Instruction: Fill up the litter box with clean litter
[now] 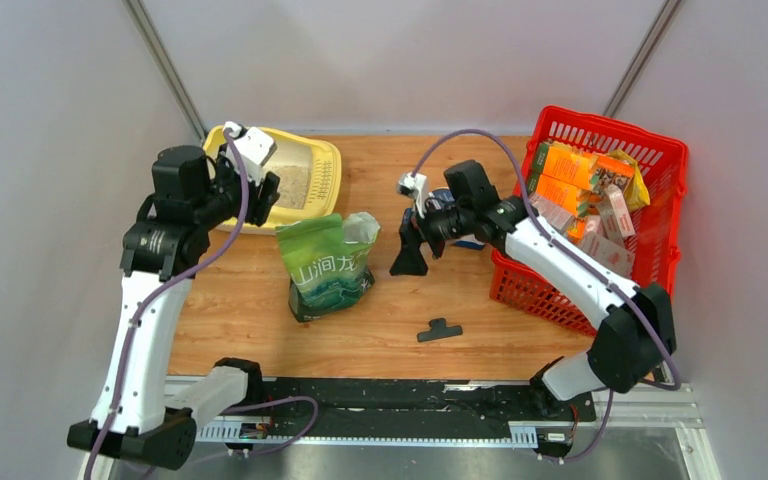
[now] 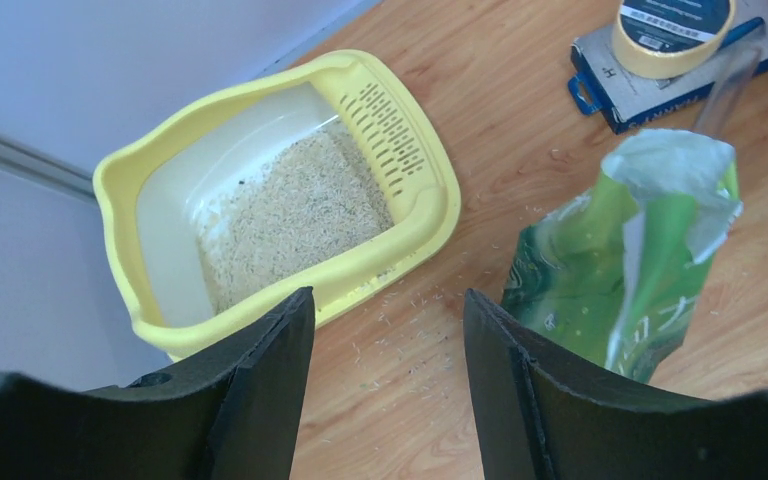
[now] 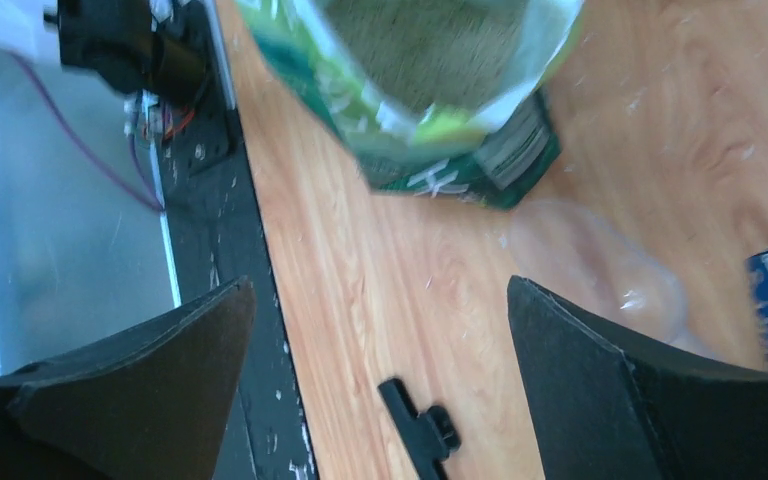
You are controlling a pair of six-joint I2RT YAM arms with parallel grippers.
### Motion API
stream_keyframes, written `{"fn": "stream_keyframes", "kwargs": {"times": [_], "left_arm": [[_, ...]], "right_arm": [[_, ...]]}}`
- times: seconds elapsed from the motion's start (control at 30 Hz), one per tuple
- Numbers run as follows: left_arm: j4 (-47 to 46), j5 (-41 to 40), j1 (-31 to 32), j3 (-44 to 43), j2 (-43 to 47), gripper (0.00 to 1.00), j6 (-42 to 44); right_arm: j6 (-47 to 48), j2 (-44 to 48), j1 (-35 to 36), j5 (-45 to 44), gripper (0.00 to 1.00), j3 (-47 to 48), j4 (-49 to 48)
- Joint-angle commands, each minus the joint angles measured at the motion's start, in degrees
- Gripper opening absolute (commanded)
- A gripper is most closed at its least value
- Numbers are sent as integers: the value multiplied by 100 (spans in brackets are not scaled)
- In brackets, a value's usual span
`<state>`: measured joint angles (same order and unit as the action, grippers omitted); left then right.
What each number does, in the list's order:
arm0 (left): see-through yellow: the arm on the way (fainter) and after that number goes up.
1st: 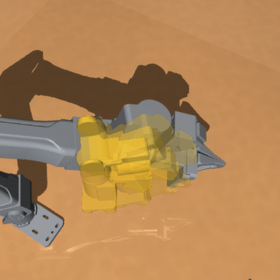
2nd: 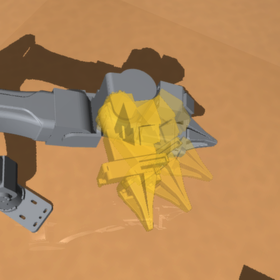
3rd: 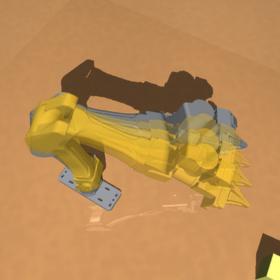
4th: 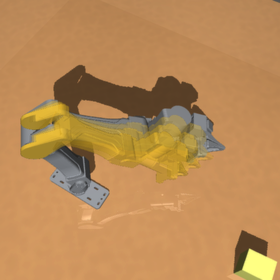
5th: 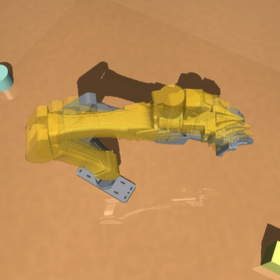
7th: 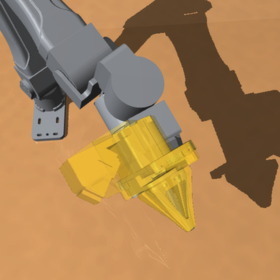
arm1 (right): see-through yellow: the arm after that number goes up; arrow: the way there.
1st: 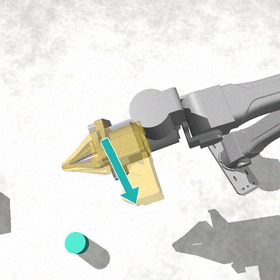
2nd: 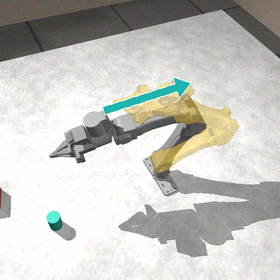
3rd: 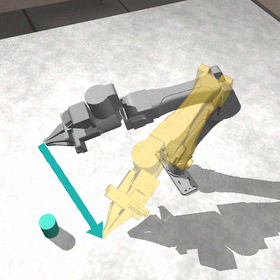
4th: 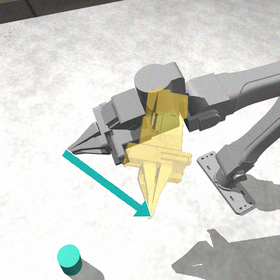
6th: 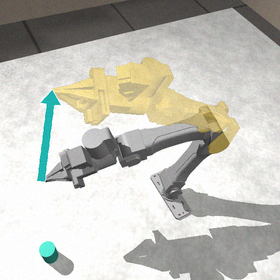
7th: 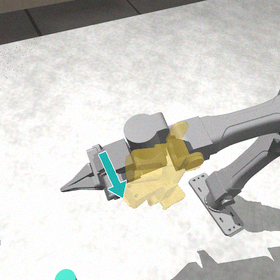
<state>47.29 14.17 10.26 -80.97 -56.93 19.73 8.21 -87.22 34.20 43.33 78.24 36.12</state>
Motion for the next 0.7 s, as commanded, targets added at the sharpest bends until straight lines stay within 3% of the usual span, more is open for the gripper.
{"fn": "stream_keyframes", "kwargs": {"times": [0.0, 0.17, 0.3, 0.67], "left_arm": [[-237, 340, -191, -525, -581, 64, -426], [-246, 639, -252, -596, -1566, 63, -249], [-439, 903, -437, -543, -2312, 63, -478], [-650, 2185, -481, -262, -3193, 58, -900]], "right_arm": [[568, 567, 8, 606, 100, -924, -1695], [419, 118, 0, 597, 97, -888, -2204], [-2, -58, 52, 597, 93, -1214, -3783], [-390, -296, 430, 862, 74, -1487, -4473]]}}
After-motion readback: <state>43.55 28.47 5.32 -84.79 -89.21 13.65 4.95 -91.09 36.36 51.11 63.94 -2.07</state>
